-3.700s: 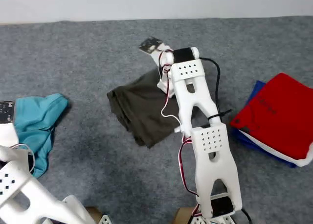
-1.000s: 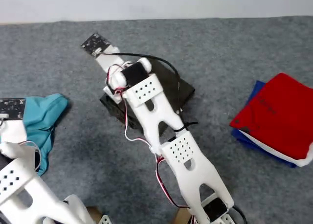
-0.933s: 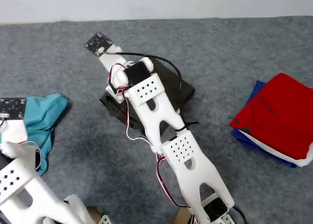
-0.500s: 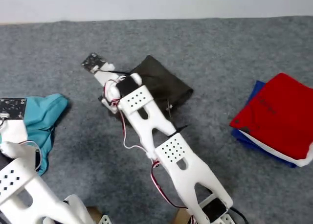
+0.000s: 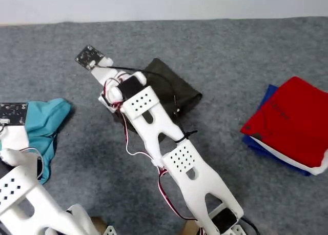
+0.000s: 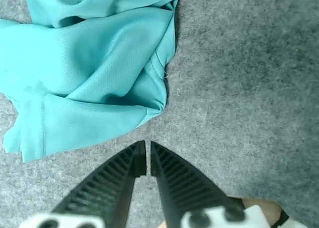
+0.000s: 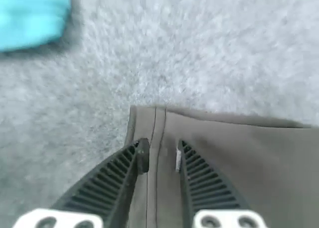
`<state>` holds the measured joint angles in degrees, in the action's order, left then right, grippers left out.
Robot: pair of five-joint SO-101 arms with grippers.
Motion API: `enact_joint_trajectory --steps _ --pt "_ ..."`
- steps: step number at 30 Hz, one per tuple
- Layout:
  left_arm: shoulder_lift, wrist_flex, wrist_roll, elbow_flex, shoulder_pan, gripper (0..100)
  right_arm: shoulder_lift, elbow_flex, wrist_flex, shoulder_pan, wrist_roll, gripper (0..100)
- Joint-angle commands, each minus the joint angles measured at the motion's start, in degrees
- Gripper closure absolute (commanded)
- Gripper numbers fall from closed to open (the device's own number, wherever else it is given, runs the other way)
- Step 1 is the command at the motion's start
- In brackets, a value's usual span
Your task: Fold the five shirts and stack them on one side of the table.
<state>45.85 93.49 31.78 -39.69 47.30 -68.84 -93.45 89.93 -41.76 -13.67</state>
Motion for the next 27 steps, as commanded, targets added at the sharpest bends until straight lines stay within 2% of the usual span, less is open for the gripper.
enact_joint_trajectory --steps 1,5,9,14,20,24,27 --pt "1.2 -0.7 0.1 0.1 -0.4 98 8.5 -2.9 5.4 0.3 1.1 90.2" --pt "1.2 -0.5 0.0 0.1 -0.4 98 12.3 -2.5 13.1 2.6 8.4 90.2" --pt "1.2 -0.4 0.0 0.1 -0.4 98 15.6 -0.7 13.1 8.3 14.8 89.8" --pt "1.2 -0.5 0.0 0.5 -0.4 98 20.5 6.1 13.1 12.0 20.7 89.8" --pt "1.2 -0.8 0.1 0.5 -0.4 98 31.3 19.3 13.0 11.9 30.1 89.8" --pt "1.2 -0.6 0.1 0.5 -0.4 98 35.7 28.7 12.8 10.9 33.7 89.4" --pt "1.0 -0.8 0.1 0.2 -0.4 98 34.9 33.1 11.3 10.2 45.7 82.1"
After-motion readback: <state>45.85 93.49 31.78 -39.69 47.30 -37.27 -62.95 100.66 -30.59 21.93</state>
